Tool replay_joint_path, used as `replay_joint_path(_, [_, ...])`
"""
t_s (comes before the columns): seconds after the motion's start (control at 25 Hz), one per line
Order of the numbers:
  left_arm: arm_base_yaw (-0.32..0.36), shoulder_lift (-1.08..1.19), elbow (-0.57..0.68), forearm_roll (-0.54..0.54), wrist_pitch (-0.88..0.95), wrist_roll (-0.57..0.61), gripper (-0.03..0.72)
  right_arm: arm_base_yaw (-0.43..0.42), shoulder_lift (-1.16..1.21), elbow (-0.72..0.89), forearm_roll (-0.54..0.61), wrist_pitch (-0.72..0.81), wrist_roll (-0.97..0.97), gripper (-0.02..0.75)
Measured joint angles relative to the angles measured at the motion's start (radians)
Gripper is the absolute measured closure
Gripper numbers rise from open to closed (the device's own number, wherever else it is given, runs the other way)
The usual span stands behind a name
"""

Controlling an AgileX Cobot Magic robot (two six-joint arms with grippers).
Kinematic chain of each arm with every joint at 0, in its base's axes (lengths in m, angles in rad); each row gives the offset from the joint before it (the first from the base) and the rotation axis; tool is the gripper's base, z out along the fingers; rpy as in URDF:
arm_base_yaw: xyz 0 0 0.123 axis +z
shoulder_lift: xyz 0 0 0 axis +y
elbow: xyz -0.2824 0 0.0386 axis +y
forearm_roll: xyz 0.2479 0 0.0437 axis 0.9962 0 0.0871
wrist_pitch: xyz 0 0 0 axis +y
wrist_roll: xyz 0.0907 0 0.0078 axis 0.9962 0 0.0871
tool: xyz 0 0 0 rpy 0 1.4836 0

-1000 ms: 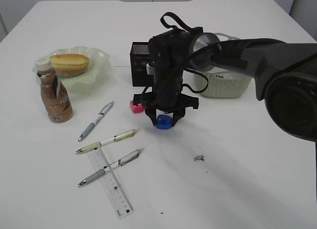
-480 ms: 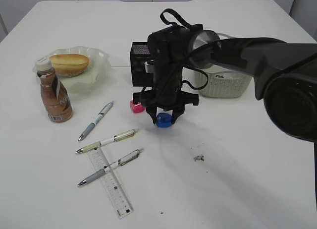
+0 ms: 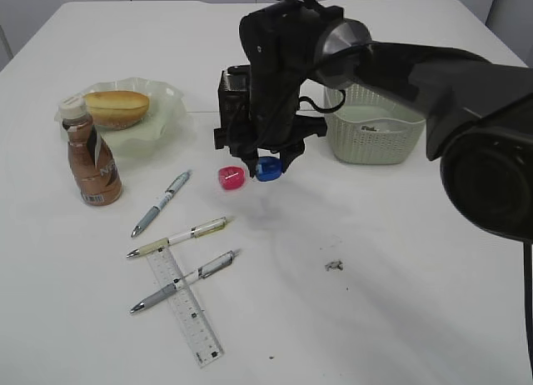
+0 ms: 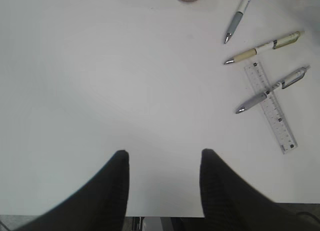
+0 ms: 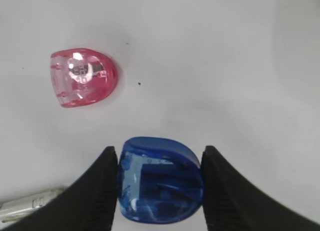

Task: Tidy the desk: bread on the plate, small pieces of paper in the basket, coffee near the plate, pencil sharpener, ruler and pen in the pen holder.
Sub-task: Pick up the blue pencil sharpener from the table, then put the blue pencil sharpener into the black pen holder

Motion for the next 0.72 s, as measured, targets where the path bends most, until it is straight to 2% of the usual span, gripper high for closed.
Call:
replay_joint_path(0.2, [0.000,0.000,0.000,0.000,0.002,0.000,0.349,0.043,0.000,-0.007,-0.077,0.006,-0.064,0.395])
replay_joint_path(0.72, [0.000,0.000,0.000,0.000,0.002,0.000,0.359,0.073,-0.176,-0.007,-0.082,0.006,-0.183,0.395])
